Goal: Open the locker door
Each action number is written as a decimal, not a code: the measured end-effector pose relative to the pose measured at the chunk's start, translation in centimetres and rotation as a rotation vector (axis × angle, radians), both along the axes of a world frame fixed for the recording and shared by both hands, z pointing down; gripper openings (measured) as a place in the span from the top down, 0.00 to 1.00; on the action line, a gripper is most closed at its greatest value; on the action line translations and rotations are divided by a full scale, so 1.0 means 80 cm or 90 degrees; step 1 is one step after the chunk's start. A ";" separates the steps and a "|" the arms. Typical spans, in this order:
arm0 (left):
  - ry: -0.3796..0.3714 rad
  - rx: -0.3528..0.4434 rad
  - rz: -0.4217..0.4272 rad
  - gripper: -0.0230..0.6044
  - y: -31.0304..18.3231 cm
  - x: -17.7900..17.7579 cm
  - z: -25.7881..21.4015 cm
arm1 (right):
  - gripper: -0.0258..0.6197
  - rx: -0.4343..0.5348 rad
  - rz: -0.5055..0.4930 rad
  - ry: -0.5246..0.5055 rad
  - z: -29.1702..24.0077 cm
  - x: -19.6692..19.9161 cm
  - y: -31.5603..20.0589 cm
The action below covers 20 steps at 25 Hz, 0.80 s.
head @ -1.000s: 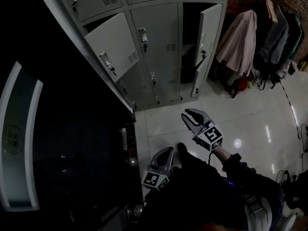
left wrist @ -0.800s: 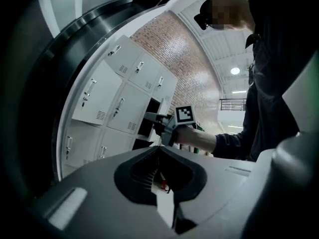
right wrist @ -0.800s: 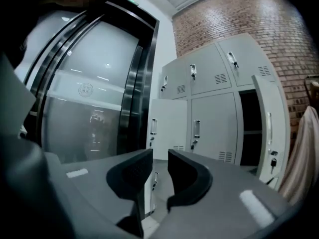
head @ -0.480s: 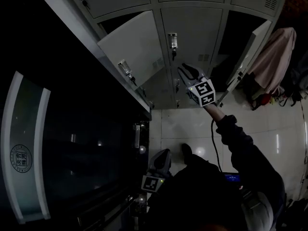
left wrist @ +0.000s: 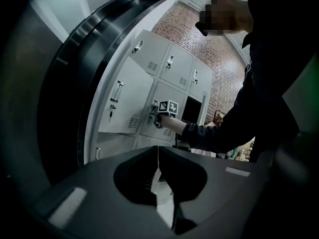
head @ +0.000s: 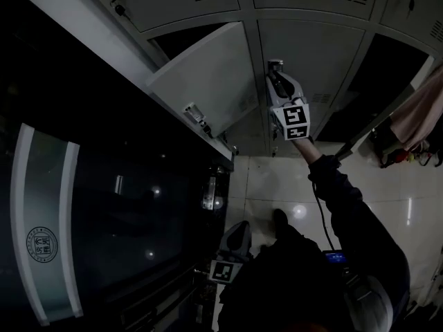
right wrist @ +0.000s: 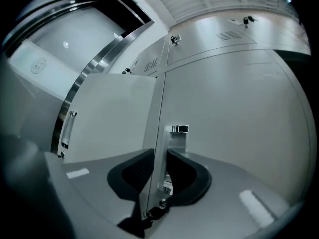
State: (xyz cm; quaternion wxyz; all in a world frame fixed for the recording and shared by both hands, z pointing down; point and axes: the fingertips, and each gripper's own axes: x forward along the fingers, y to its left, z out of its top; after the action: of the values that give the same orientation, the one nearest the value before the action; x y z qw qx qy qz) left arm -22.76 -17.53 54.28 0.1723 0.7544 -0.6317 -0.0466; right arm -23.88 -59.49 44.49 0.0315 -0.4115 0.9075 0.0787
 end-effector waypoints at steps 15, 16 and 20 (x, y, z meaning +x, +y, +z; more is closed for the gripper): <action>-0.001 0.044 0.098 0.95 0.097 0.018 -0.010 | 0.80 -0.042 -0.072 -0.012 0.009 0.088 0.169; -0.001 0.047 0.115 0.95 0.110 0.024 -0.010 | 0.78 -0.042 -0.028 -0.041 0.011 0.128 0.198; 0.011 0.053 0.178 0.95 0.159 0.046 -0.004 | 0.51 -0.055 0.151 -0.096 0.032 0.289 0.264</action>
State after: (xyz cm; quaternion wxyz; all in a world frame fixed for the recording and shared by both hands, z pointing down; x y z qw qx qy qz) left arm -19.11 -4.79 53.97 0.1508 0.8411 -0.5165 -0.0548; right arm -0.73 -38.34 47.03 0.0726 -0.5216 0.8500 0.0114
